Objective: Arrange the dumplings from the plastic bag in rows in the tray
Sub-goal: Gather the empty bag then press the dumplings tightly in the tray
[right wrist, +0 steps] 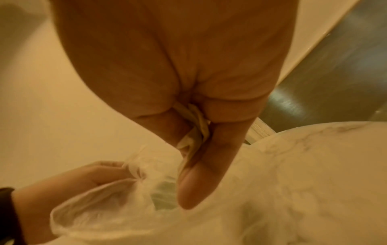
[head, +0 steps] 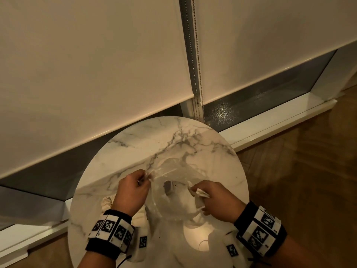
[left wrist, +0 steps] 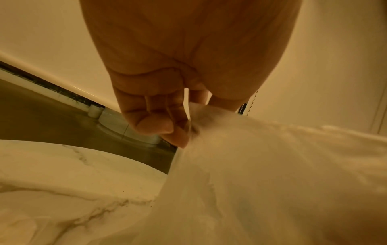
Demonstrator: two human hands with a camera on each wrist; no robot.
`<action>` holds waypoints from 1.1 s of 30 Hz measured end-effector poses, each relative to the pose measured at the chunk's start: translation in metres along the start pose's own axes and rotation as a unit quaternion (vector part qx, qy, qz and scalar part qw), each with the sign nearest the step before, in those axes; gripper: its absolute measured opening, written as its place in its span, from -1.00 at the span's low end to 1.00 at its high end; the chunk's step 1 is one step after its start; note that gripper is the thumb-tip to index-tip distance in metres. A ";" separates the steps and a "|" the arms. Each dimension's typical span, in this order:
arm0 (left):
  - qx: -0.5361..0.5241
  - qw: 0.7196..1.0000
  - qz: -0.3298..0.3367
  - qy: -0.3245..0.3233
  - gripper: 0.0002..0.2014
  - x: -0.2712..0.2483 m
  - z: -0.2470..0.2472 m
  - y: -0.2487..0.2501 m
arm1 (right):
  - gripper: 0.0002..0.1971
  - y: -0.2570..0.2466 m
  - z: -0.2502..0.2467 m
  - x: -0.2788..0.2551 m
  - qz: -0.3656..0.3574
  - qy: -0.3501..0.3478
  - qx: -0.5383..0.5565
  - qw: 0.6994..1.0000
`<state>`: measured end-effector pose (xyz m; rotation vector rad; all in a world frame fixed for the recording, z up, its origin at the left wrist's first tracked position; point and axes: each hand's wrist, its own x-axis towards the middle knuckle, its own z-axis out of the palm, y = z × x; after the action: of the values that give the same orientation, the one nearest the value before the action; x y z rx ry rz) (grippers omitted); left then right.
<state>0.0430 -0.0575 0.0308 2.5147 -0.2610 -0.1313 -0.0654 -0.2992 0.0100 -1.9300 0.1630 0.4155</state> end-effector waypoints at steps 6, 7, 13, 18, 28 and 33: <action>-0.006 1.000 -0.014 0.001 -0.73 -0.003 0.002 -0.002 | -0.54 -0.002 -0.011 -0.013 0.038 -0.014 0.204 0.978; -0.012 1.000 -0.016 -0.002 -0.73 -0.003 0.004 -0.002 | -0.56 -0.005 -0.014 -0.015 0.034 -0.016 0.222 0.974; -0.060 0.996 -0.037 -0.061 -0.67 -0.015 0.029 0.007 | -0.61 -0.019 -0.035 -0.021 0.008 0.019 0.297 0.955; -0.142 0.952 -0.068 -0.263 -0.80 -0.038 0.051 0.017 | -0.61 -0.024 -0.047 -0.020 -0.002 0.047 0.310 0.949; -0.470 0.837 -0.246 -0.134 -0.50 -0.053 0.029 0.013 | -0.64 -0.053 -0.034 -0.017 -0.012 0.012 0.353 0.935; -0.673 0.643 -0.336 -0.147 -0.46 -0.064 0.020 0.008 | -0.65 -0.078 0.022 -0.011 0.002 -0.122 0.327 0.937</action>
<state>-0.0238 -0.0618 0.0215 0.9285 0.5247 -0.7248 -0.0570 -0.2497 0.0743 -1.2128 0.1223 0.5227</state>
